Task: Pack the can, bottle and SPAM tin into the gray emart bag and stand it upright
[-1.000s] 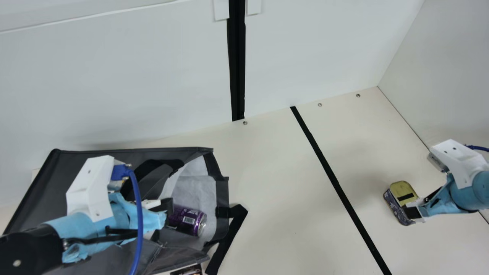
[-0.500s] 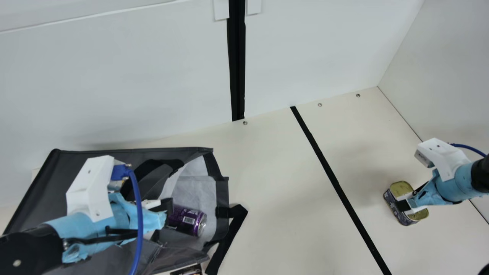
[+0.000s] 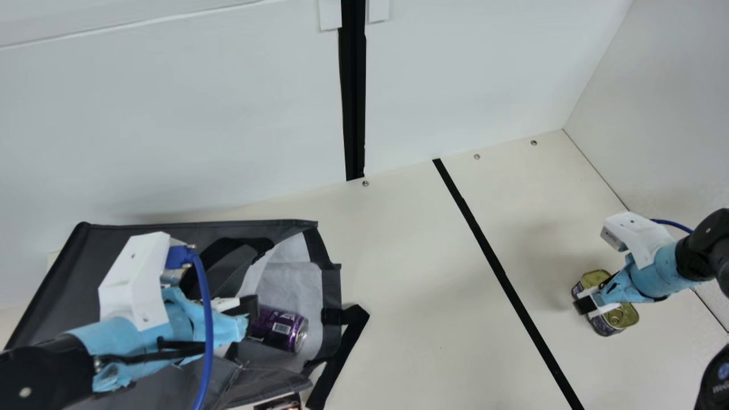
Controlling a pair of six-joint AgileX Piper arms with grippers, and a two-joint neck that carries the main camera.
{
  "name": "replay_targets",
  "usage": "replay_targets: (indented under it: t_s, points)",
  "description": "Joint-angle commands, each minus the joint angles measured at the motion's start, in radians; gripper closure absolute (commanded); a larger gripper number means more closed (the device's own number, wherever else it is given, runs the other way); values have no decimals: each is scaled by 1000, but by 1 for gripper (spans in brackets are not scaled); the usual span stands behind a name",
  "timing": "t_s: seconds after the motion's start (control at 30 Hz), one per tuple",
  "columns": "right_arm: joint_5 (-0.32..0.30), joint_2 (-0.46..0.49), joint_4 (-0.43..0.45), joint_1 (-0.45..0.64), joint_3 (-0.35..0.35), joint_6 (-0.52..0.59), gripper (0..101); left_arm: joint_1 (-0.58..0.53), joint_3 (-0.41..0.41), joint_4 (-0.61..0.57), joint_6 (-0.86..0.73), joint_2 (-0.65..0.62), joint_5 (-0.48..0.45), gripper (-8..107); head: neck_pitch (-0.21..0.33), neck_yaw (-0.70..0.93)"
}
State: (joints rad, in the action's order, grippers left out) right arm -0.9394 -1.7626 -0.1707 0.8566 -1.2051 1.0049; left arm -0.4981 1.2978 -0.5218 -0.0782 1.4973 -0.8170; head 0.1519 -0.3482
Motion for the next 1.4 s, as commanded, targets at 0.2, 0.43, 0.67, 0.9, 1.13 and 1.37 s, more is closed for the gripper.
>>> replay_targets:
  t_s: [0.2,0.43,0.67,0.9,1.13,1.37]
  points:
    - [21,-30,12,-8,16,-5,40,0,0,0,0,0,0,107,23,-1]
    - [26,-27,9,-12,24,6,87,0,0,0,0,0,0,107,23,-1]
    - [23,8,-12,-14,34,42,101,0,0,0,0,0,0,107,23,-1]
    - [2,67,-30,-25,46,67,101,0,0,0,0,0,0,107,23,-1]
    - [-21,142,-31,-53,71,54,101,0,0,0,0,0,0,107,23,-1]
    - [-45,226,-21,-112,99,12,101,0,0,0,0,0,0,107,23,-1]
